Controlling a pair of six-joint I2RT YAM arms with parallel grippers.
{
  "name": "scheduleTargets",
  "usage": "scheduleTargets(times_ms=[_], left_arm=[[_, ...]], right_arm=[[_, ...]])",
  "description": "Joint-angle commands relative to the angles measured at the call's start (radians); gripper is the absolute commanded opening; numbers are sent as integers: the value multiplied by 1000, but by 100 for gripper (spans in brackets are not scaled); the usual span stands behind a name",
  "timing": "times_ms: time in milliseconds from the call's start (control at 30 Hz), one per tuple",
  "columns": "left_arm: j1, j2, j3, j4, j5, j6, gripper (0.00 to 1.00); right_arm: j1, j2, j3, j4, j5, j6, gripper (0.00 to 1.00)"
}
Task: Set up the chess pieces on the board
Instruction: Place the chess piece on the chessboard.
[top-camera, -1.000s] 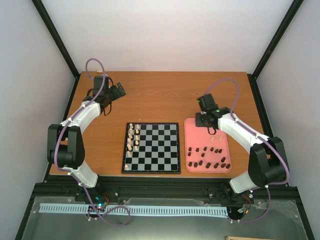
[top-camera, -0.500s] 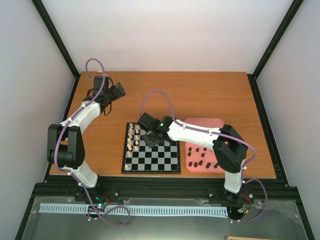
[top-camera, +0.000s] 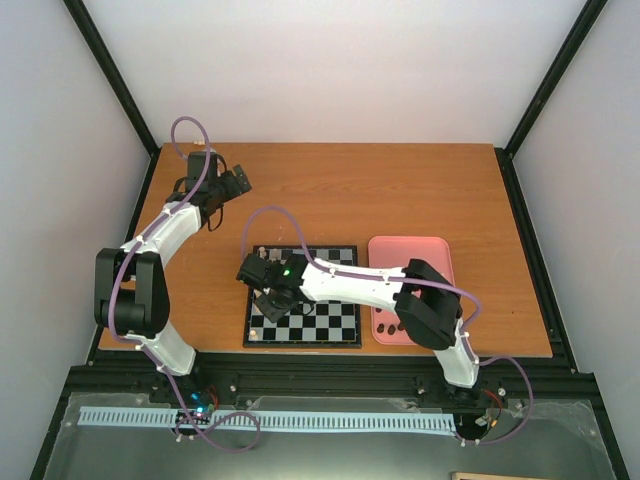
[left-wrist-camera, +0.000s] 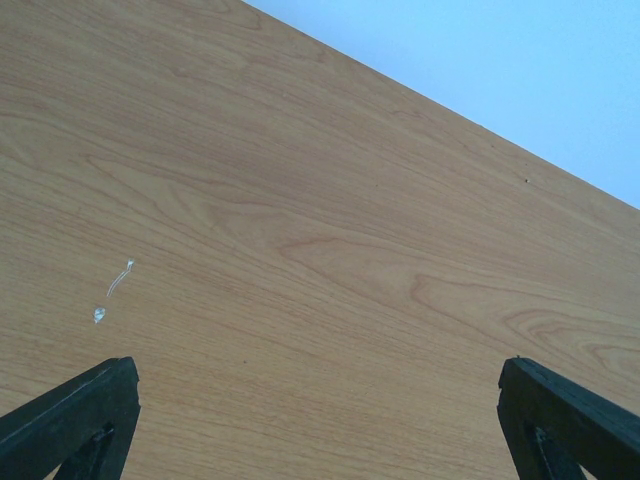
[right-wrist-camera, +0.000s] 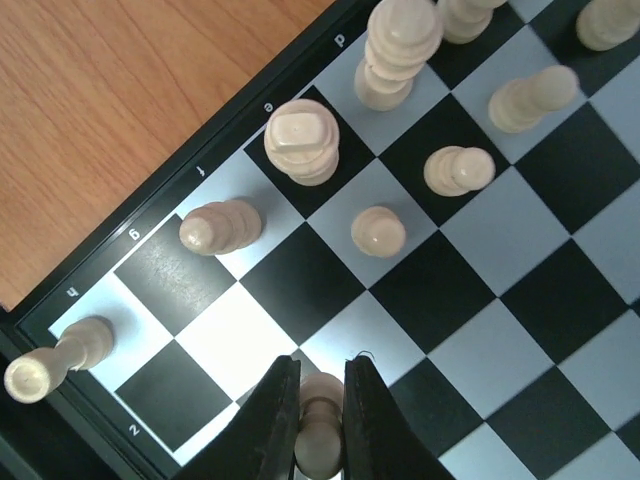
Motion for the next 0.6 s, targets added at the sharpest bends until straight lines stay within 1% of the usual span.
scheduleTargets(times_ms=[0, 567], left_arm=[[3, -3, 32, 7, 4, 5, 100], [4, -5, 33, 7, 2, 9, 100]], right_arm=[[21, 45, 55, -41, -7, -5, 5], [36, 135, 135, -48, 3, -35, 6]])
